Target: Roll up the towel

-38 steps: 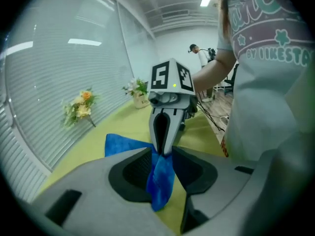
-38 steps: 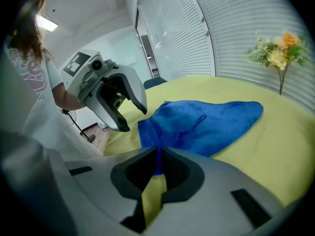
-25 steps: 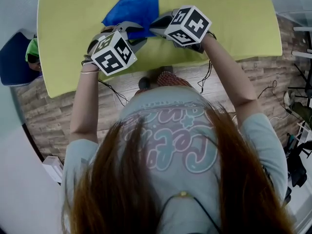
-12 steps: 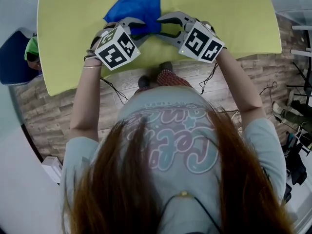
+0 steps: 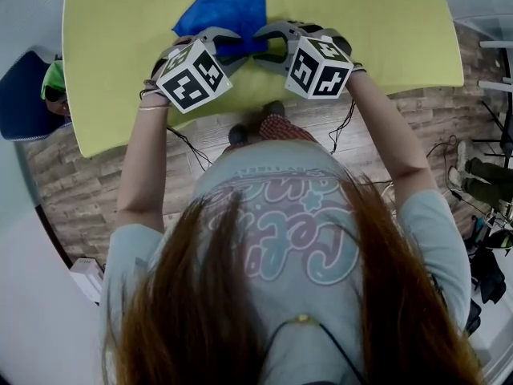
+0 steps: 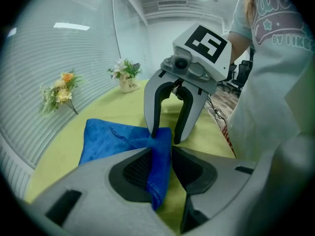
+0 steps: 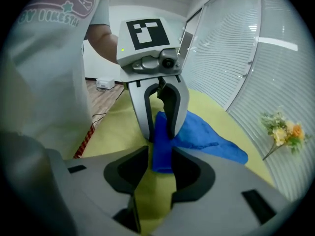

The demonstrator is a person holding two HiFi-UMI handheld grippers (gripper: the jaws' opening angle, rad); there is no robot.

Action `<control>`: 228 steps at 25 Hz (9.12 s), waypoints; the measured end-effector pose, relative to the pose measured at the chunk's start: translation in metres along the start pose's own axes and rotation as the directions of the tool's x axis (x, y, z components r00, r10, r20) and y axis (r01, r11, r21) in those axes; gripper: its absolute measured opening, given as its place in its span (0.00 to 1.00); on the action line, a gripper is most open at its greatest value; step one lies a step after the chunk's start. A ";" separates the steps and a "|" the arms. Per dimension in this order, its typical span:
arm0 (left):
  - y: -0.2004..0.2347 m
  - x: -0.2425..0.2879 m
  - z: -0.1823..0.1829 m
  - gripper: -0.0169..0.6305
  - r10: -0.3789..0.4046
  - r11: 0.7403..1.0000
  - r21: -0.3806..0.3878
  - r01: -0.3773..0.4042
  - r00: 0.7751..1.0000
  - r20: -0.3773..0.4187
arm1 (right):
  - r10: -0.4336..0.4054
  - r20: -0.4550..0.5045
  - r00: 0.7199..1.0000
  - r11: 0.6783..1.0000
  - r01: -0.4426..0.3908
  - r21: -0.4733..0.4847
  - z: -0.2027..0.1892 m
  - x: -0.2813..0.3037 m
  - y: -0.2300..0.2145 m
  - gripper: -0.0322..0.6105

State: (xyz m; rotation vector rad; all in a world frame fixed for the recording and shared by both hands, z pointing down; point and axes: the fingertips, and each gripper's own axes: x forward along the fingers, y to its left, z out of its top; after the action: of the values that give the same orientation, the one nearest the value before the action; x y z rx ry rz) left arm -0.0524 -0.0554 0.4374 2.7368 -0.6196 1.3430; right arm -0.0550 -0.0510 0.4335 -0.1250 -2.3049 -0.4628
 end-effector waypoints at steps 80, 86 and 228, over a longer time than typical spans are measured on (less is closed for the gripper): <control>0.064 -0.016 -0.020 0.29 0.036 0.988 -0.150 -0.030 0.999 0.041 | -0.115 0.187 0.976 0.972 0.072 0.222 -0.009 -0.006 -0.059 0.19; 0.065 -0.016 -0.020 0.29 0.028 0.988 -0.153 -0.021 0.999 0.044 | -0.084 0.194 0.977 0.992 0.063 0.113 -0.006 -0.006 -0.055 0.15; 0.079 -0.042 -0.044 0.28 0.082 0.966 -0.257 -0.038 0.983 0.162 | -0.131 0.120 0.984 0.983 0.114 0.141 -0.017 -0.007 -0.053 0.14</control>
State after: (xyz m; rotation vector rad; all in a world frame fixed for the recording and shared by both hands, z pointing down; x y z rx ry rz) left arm -0.1370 -0.1052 0.4209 2.6590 -0.8279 0.9653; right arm -0.0506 -0.1065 0.4241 0.0553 -2.4731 -0.3699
